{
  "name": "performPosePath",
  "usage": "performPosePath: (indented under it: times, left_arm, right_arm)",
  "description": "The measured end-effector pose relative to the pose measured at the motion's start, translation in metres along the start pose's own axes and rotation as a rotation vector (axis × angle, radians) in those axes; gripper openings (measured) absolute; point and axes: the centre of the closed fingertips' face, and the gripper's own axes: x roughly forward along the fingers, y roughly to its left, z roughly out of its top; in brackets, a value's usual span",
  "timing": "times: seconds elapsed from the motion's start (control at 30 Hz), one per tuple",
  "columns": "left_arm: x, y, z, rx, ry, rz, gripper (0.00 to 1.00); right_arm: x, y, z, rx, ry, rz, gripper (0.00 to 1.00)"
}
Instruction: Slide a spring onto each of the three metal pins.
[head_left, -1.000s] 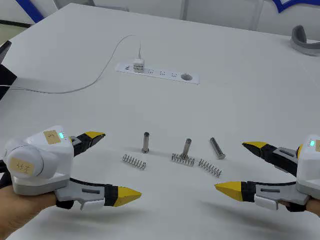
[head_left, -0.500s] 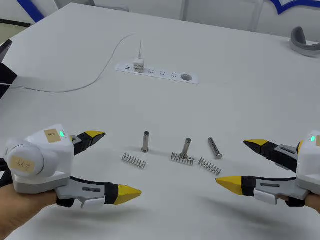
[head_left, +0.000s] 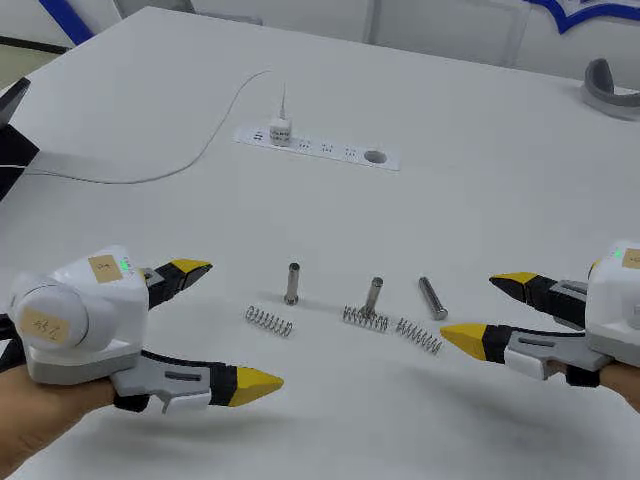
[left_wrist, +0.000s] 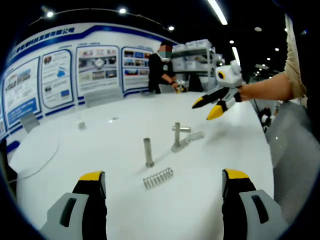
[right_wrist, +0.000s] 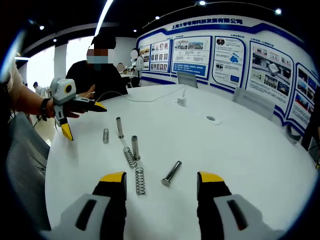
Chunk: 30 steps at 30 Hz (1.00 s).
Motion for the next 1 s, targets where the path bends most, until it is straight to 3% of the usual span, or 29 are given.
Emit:
performPosePath:
  times: [0.33, 0.53, 0.73, 1.0]
  left_arm:
    - [-0.002, 0.002, 0.002, 0.0, -0.006, 0.007, 0.98]
    - [-0.004, 0.005, 0.002, 0.0, -0.005, 0.012, 0.97]
    - [-0.004, 0.004, 0.003, -0.001, -0.007, 0.01, 0.96]
    - [-0.003, 0.004, 0.004, -0.003, -0.011, 0.009, 0.96]
  right_arm:
    - [0.014, -0.014, 0.004, 0.012, 0.056, -0.057, 0.51]
    - [0.025, -0.024, 0.002, 0.044, 0.113, -0.089, 0.43]
    - [0.039, -0.026, 0.004, 0.075, 0.147, -0.103, 0.35]
    - [0.053, -0.027, -0.005, 0.116, 0.214, -0.118, 0.3]
